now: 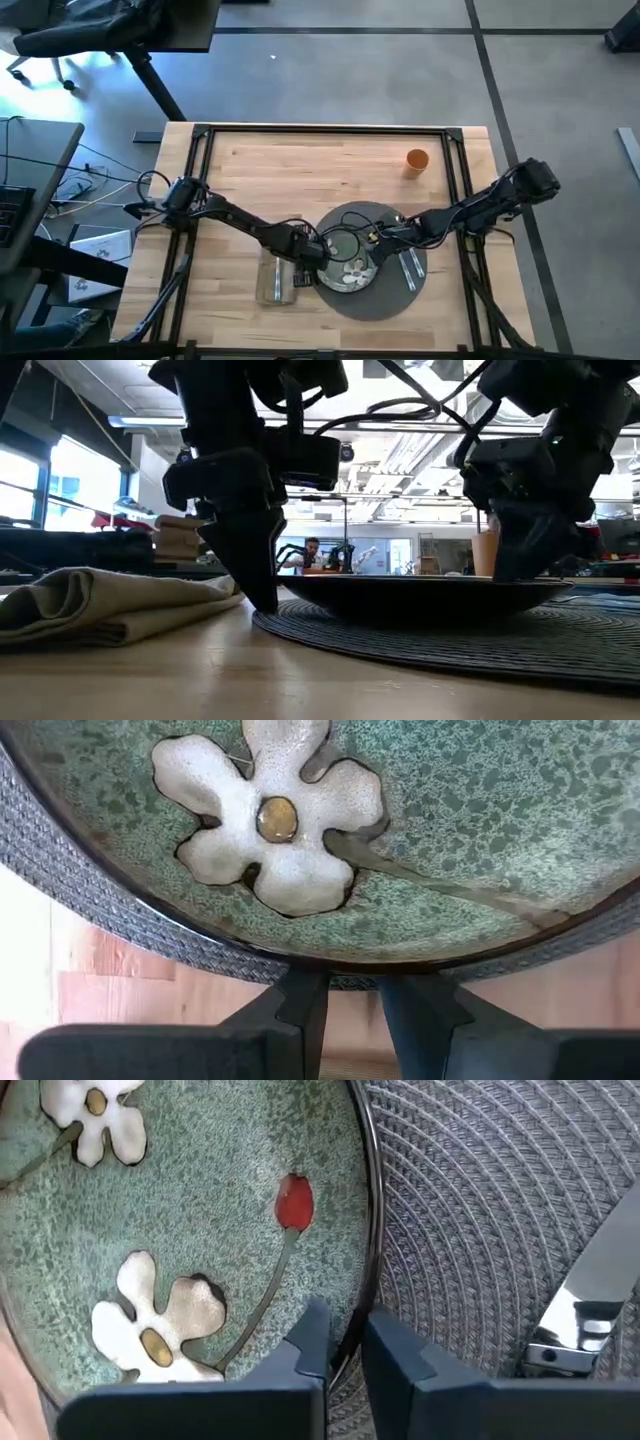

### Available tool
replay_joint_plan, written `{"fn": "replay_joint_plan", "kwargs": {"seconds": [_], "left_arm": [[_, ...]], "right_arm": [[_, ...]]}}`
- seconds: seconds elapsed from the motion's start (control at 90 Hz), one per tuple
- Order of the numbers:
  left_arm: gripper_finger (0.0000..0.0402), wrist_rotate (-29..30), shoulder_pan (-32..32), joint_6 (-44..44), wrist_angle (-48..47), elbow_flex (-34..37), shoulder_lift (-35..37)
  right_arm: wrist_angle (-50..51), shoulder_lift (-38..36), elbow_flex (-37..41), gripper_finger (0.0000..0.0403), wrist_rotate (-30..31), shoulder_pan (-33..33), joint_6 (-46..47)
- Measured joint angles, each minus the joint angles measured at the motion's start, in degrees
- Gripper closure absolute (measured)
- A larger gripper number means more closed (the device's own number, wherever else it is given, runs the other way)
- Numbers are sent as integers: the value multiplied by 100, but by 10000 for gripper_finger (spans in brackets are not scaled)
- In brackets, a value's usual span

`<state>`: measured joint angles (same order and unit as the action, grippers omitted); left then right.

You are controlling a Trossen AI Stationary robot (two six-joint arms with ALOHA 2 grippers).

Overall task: Set table place
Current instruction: Adjust the green plate on the placemat, then adjust the gray placemat

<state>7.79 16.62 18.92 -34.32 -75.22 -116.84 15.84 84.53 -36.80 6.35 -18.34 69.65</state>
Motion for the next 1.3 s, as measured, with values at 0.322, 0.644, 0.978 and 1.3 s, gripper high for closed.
{"fn": "replay_joint_plan", "kwargs": {"seconds": [0.322,0.644,0.978,1.3], "left_arm": [[328,9,31,2,-106,-7,-2],[328,-3,38,92,-160,-4,0],[328,-13,40,93,-204,-62,-7],[328,141,95,-81,-1526,-1024,243]], "right_arm": [[1139,-615,13,401,-108,-11,-46],[1333,-664,12,402,21,4,-70],[1306,-797,13,368,-86,6,-312],[1535,-1765,13,256,-109,148,-936]]}}
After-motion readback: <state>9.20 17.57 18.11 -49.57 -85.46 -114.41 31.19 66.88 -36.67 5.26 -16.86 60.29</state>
